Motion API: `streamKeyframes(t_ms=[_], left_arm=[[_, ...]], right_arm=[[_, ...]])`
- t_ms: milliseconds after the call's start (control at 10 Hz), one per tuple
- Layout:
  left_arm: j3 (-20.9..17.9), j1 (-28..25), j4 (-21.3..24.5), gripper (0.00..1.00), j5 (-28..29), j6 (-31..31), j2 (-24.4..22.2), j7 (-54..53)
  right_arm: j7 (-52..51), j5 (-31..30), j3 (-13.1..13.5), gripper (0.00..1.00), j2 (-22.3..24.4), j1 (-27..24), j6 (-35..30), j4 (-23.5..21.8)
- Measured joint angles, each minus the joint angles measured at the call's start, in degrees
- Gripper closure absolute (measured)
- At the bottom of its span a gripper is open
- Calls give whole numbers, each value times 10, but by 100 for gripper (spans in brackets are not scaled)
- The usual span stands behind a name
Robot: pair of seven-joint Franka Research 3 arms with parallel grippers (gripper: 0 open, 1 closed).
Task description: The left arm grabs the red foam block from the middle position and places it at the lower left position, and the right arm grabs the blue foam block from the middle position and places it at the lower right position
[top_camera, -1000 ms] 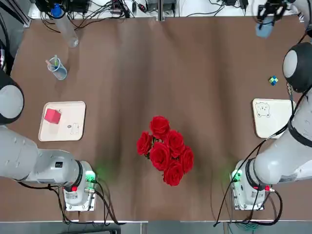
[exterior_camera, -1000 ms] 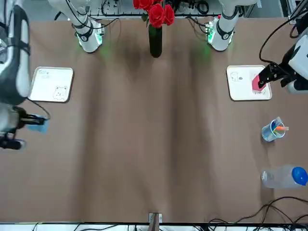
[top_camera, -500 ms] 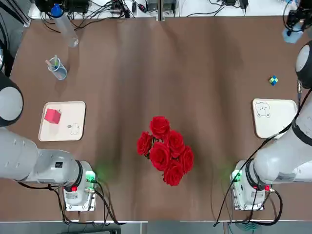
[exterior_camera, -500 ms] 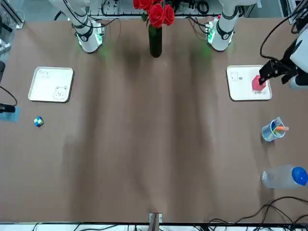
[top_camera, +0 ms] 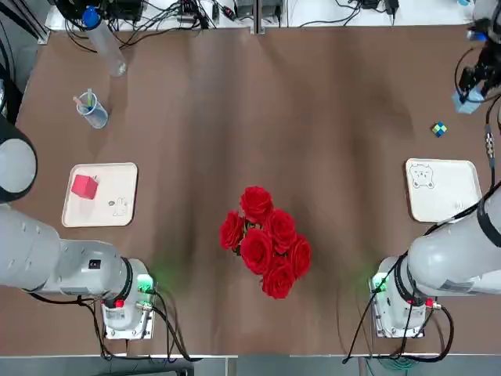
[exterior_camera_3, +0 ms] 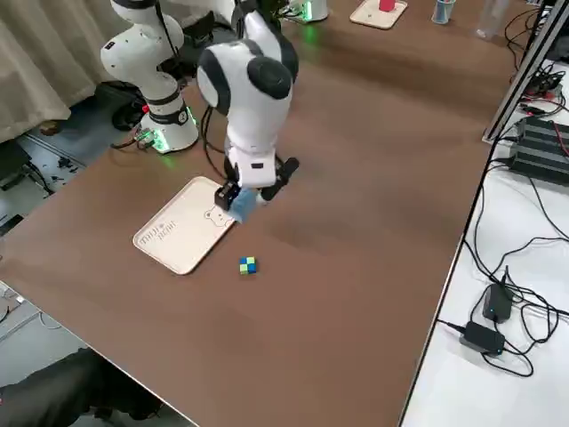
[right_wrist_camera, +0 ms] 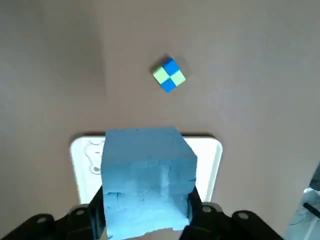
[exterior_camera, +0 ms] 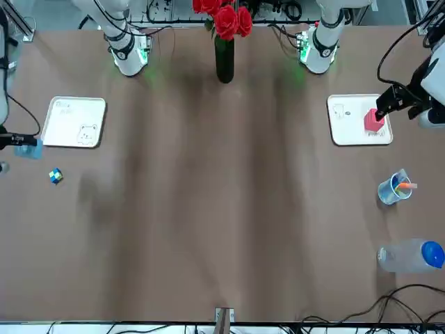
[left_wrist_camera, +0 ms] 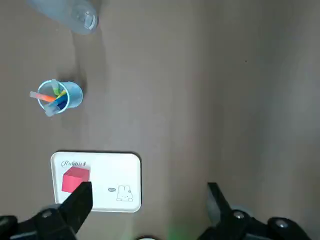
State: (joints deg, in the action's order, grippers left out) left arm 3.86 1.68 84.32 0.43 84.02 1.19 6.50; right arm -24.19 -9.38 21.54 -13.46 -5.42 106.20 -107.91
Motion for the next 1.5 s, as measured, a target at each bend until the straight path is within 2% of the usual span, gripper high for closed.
streamKeyframes(t_ms=[100, 300, 600, 900, 1100, 1300, 1500], left_arm=[[0, 0, 0, 0, 0, 0, 0, 0], [0, 0, 0, 0, 0, -1, 0, 0], [3, 1, 1, 0, 0, -2, 4, 0], [2, 0, 1, 0, 0, -2, 5, 1], [2, -1, 1, 0, 0, -2, 5, 1], [2, -1, 1, 0, 0, -2, 5, 1], [2, -1, 1, 0, 0, -2, 5, 1]], right_arm=[[-2, -20, 10, 35, 13, -2, 59, -52], [-39, -33, 49, 34, 26, -6, 171, -148], [-111, -34, 96, 33, 28, -25, 274, -225], [-139, -34, 118, 30, 29, -32, 385, -303], [-139, -34, 118, 28, 29, -33, 415, -341], [-140, -34, 118, 25, 29, -33, 417, -354], [-152, -34, 118, 0, 31, -33, 417, -355]])
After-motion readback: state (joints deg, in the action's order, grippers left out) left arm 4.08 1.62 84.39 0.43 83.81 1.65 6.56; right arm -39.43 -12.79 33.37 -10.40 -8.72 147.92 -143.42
